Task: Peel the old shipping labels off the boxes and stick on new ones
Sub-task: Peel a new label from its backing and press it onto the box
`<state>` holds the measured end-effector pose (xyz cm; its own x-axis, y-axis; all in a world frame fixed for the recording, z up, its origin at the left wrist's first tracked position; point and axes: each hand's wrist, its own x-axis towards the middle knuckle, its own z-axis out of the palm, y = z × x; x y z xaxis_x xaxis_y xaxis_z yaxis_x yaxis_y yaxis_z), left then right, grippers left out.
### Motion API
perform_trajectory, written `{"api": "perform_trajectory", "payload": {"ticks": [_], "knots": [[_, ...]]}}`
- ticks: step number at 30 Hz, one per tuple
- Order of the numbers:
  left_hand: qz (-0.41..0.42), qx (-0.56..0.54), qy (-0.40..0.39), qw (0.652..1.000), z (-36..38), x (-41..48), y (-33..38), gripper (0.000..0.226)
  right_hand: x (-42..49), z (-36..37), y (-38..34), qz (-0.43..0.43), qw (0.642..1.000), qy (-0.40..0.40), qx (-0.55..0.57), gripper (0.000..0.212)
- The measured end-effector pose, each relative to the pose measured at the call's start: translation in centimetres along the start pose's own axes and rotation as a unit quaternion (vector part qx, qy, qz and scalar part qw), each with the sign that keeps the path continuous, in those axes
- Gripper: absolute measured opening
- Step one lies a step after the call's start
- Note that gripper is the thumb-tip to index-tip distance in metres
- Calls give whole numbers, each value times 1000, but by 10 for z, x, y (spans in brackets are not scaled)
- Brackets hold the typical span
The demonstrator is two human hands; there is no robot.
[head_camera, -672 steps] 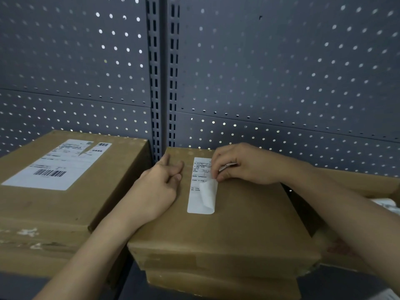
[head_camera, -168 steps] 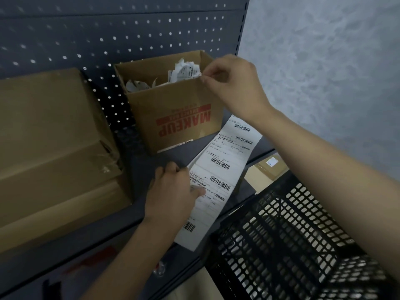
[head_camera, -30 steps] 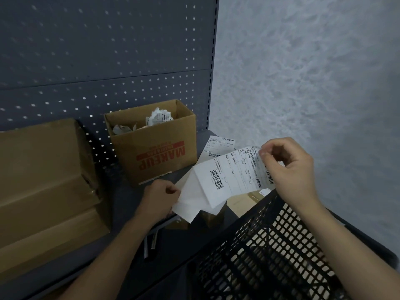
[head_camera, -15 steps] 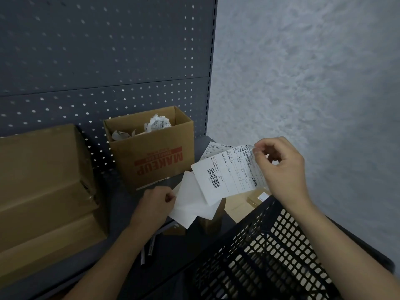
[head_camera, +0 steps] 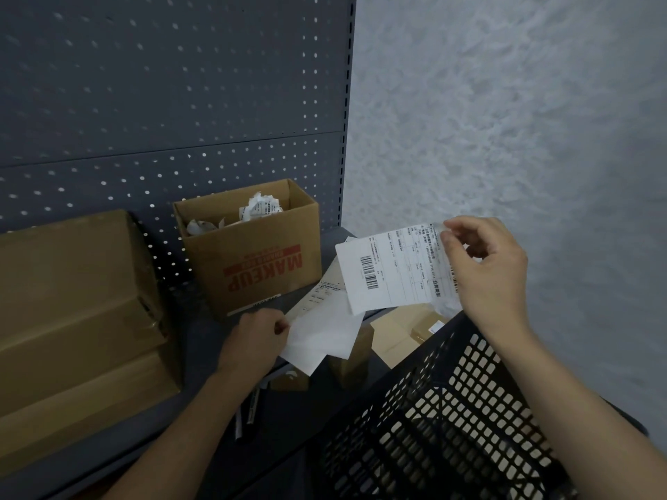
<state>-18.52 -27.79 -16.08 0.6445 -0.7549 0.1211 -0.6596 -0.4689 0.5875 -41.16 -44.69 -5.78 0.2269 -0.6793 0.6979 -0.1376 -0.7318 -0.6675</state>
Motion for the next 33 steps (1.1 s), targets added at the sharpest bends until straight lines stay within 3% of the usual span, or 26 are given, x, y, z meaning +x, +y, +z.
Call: {"api": "perform_trajectory", "payload": {"ticks": [9, 13, 16, 29, 33], "knots": [[-2, -15, -16, 1000, -2, -5, -2, 45, 7, -9, -16, -3, 999, 37, 26, 13], [-10, -36, -31, 999, -3, -7, -6, 32, 5, -7, -22, 9, 997, 31, 67, 14], [-28, -85, -36, 995, -5, -5, -13, 9, 3, -5, -27, 7, 995, 20, 93, 14], [62, -172, 46, 982, -85, -37, 25, 19, 6, 21, -54, 4, 973, -144, 182, 20], [94, -205, 52, 973, -109, -51, 39, 13, 6, 38, -69, -25, 960, -202, 192, 20]]}}
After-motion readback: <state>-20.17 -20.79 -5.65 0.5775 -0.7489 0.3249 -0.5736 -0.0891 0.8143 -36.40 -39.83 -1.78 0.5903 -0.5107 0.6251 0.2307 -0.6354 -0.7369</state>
